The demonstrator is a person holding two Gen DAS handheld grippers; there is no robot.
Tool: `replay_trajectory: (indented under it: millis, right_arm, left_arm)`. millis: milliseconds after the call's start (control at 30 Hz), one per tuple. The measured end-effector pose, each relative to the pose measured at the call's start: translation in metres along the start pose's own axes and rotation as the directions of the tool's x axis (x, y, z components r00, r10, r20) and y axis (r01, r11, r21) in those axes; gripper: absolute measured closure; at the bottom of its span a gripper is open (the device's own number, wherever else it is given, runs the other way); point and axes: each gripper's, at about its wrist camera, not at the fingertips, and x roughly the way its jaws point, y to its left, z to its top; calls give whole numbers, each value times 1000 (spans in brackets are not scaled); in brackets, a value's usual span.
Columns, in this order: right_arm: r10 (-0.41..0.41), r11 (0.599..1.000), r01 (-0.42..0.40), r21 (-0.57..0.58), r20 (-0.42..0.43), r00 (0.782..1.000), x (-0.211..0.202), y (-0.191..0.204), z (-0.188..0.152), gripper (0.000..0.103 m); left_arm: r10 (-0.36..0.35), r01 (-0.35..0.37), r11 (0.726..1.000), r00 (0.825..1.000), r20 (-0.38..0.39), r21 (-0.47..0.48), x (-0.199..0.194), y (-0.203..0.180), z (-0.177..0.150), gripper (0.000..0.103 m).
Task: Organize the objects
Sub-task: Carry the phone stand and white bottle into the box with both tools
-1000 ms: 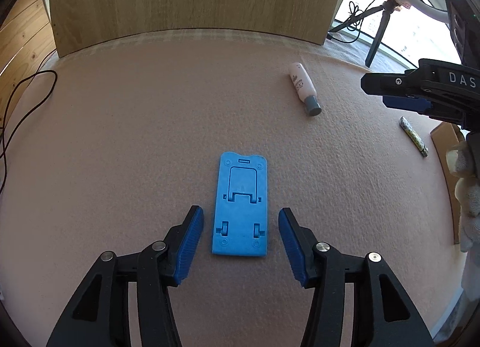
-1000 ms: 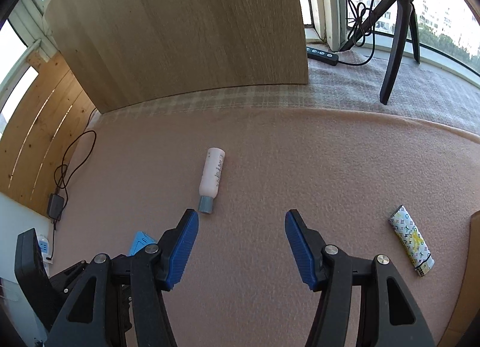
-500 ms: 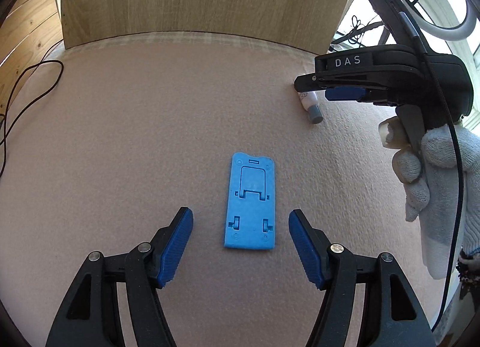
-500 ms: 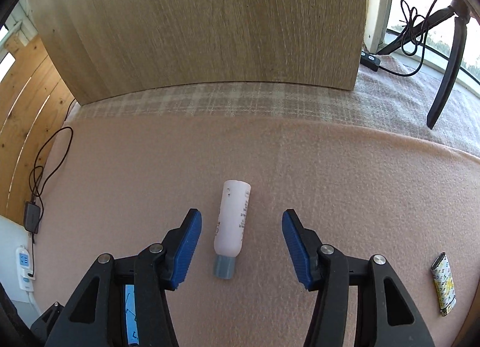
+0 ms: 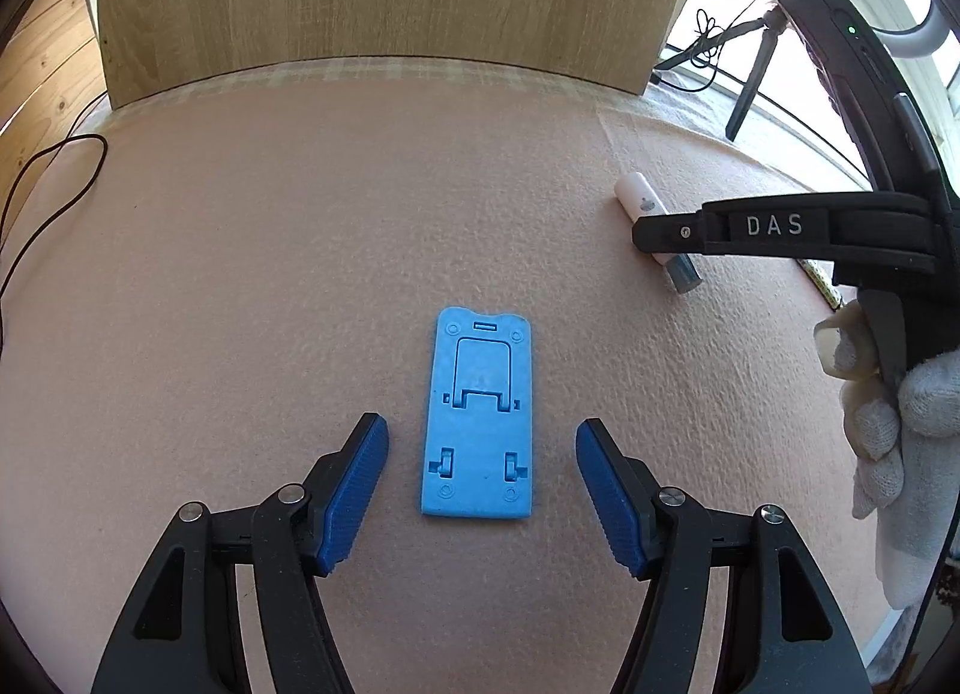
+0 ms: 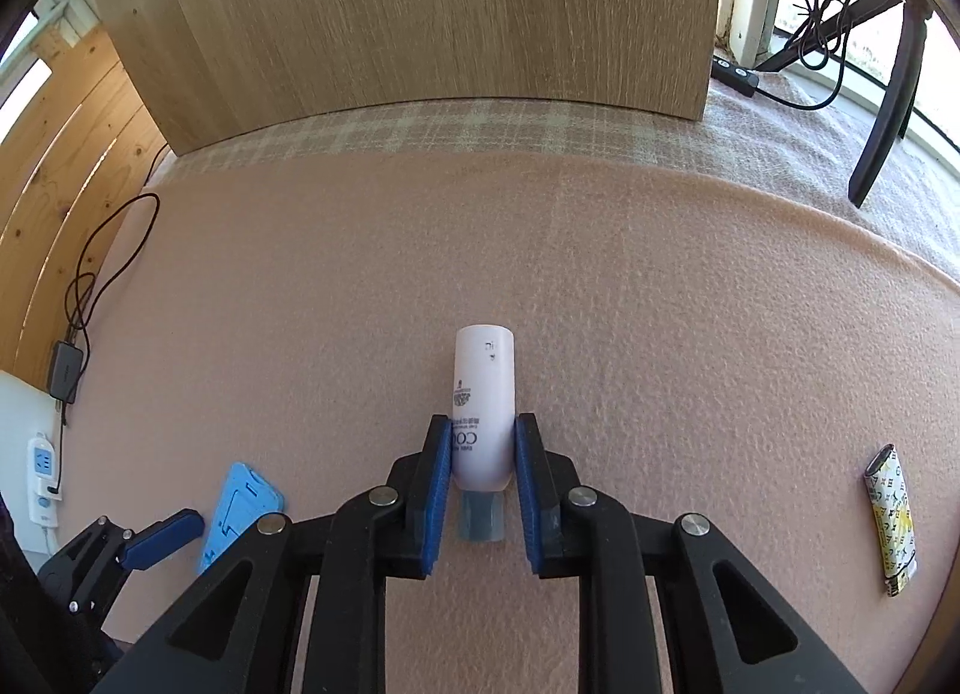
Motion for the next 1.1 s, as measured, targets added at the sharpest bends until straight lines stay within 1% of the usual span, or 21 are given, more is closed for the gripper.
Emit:
replay_trajectory:
  millis: [100,200,300,333,400,533,633,833,1033,1100]
  right_arm:
    - [11,1000,-11,-4,-9,1000,-10,-5,-19,84]
    - [12,1000,-12,-11,-13,1000,-23,-9,-41,84]
    - [26,1000,-26,4,-12,1000,-33,-16,-64,84]
    - [27,1000,-27,8,-9,1000,-37,-19,-72,84]
    - [26,1000,-26,8,-5,1000,-43,-22,-85,84]
    - [12,1000,-12,9,-1,1000,-55,-32,-112,84]
    - [13,1000,-13,20,4,1000,-65,-43,-131,84]
    - [8,999,-9,47,12,1000,-83,-65,-168,84]
    - [-25,998,23,61,35,999,-103,-83,-195,84]
    - [-19,996,15,85,47,999,-110,-92,-203,84]
  left_arm:
    - [15,-15,1000,1000,1,11,1,-4,0,39]
    - [26,-26,999,1000,4,20,2,-7,1,46]
    - [36,-37,999,999,8,13,2,-6,2,57]
    - [33,-33,999,999,4,9,2,-6,2,64]
    - [21,-21,1000,1000,-1,11,2,-9,1,64]
    - [26,-26,999,1000,1,36,-1,-22,-10,64]
    - [-3,3,999,1000,-9,38,-5,-37,-23,64]
    - [-31,33,993,999,-19,115,-14,-89,-61,64]
    - [-85,89,985,996,-37,146,-19,-139,-87,64]
    - [-109,114,983,993,-44,143,-21,-151,-92,64]
